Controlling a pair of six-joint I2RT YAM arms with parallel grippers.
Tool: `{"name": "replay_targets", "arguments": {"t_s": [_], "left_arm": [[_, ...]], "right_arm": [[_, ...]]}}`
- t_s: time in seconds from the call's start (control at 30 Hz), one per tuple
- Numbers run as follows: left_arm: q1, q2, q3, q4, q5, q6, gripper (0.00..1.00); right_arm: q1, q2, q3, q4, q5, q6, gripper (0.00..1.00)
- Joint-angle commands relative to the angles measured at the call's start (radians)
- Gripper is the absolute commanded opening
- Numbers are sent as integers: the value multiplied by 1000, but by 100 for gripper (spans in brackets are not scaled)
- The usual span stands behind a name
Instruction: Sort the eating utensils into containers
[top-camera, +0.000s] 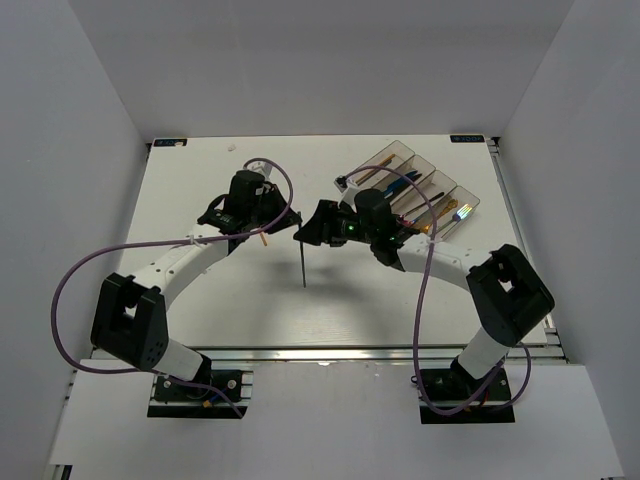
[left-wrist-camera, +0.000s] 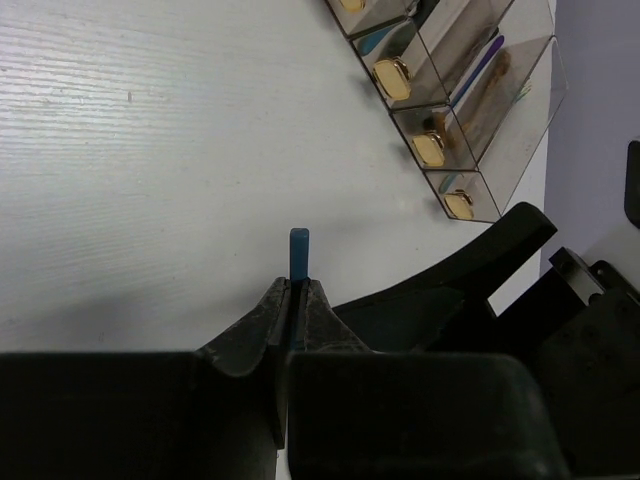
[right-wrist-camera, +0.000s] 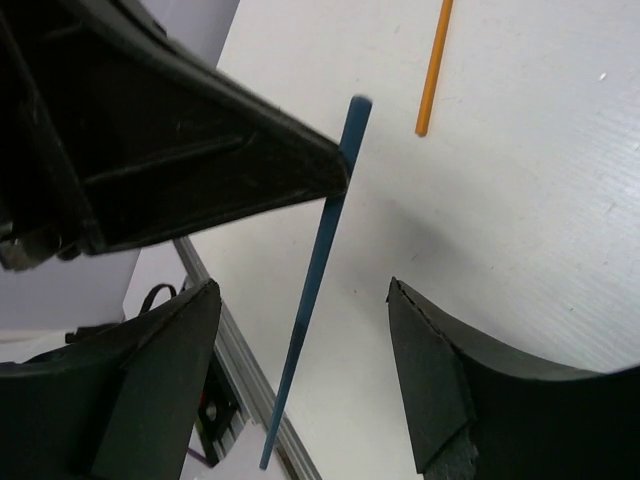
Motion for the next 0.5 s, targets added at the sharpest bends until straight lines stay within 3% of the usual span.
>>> {"name": "replay_targets", "arguments": {"t_s": [0.0,0.2,0.47], "left_arm": [[-6,-55,-16,38,20,-12,0],[-6,-59,-16,64,46,-27,0],[-6,-67,13,52,47,-24,0]], "right_arm": [[6,11,69,11,55,30,71],[10,45,89,60,-10,48,44],[18,91,133,33,2,45,46]]}}
